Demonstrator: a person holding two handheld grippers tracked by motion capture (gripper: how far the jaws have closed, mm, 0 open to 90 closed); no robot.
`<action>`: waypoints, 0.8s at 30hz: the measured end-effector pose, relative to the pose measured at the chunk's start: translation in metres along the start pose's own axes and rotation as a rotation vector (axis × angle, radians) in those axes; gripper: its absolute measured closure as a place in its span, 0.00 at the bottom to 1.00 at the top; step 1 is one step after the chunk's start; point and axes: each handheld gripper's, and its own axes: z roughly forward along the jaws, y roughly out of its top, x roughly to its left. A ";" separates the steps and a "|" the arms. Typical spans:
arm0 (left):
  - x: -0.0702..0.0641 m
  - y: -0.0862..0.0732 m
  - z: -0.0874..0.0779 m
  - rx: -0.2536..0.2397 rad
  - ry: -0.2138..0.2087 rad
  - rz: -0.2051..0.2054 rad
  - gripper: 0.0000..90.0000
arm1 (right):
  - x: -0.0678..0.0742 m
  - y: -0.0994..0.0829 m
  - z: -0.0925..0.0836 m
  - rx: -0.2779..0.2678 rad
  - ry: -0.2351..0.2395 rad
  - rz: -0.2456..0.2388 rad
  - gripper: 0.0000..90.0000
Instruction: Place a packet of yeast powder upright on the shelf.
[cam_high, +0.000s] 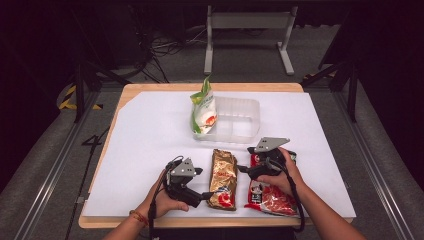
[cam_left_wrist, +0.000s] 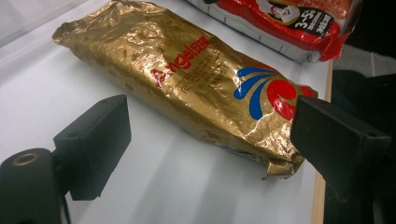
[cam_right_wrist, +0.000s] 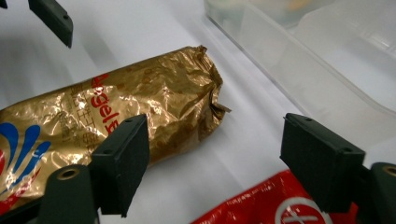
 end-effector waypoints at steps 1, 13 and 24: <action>-0.002 0.001 0.004 0.012 -0.007 0.006 0.15 | 0.000 0.001 0.002 0.005 -0.002 -0.008 0.28; -0.006 -0.003 0.021 0.099 0.005 0.044 0.15 | -0.001 0.014 0.019 0.087 0.047 0.001 0.26; -0.004 -0.006 0.027 0.135 -0.015 0.055 0.20 | -0.003 0.026 0.035 0.159 0.111 0.077 0.20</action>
